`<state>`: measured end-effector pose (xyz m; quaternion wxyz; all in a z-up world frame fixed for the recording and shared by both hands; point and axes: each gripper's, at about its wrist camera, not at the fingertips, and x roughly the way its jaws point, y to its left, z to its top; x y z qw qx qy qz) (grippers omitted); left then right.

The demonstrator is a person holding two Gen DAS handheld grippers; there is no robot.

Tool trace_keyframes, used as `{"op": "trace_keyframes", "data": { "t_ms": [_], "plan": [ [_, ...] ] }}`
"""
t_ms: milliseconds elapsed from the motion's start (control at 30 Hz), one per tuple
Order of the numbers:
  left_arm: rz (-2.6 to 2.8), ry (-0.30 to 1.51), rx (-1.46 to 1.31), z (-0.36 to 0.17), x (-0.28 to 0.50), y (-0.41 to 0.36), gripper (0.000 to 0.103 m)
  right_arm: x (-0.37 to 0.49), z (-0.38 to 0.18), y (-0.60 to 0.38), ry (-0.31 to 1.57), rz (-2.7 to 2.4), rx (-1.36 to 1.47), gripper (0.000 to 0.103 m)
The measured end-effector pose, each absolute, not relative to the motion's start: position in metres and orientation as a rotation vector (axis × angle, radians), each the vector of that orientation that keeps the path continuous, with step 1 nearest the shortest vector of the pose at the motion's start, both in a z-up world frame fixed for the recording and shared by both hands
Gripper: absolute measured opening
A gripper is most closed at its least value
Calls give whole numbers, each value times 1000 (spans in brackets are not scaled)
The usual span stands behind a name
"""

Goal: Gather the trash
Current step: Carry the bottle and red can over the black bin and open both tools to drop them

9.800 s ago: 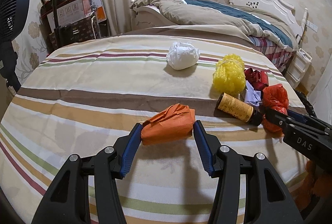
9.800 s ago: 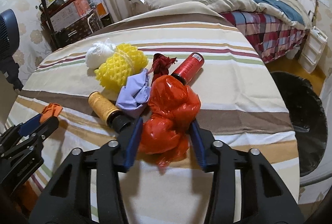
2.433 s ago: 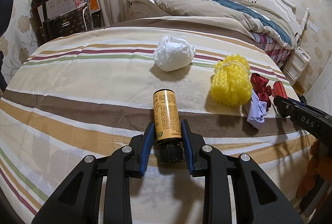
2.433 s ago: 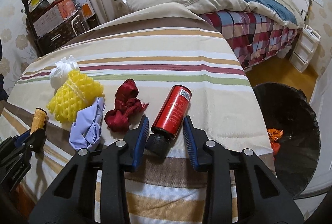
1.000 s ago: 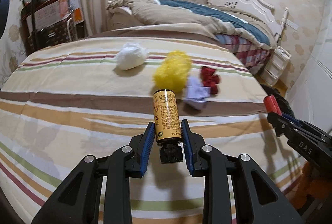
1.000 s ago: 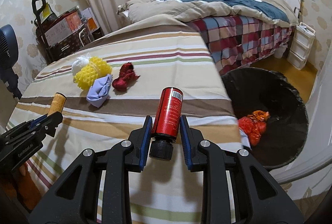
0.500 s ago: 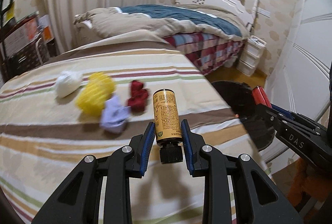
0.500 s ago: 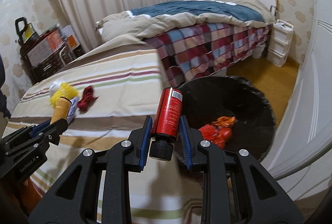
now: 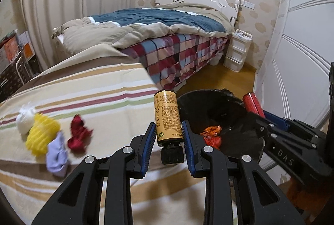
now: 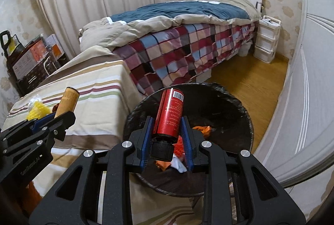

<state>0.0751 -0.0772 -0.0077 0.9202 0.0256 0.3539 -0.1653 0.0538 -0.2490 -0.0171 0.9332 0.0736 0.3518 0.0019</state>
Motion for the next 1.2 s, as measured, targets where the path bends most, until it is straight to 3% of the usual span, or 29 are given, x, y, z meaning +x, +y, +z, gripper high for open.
{"op": "trace_keyframes", "data": {
  "t_ms": [1067, 1200],
  "plan": [
    [-353, 788, 157, -39, 112, -149, 29, 81, -48, -300, 773, -75, 209, 27],
    [-347, 780, 169, -38, 111, -150, 34, 81, -49, -303, 772, -87, 214, 28]
  ]
}}
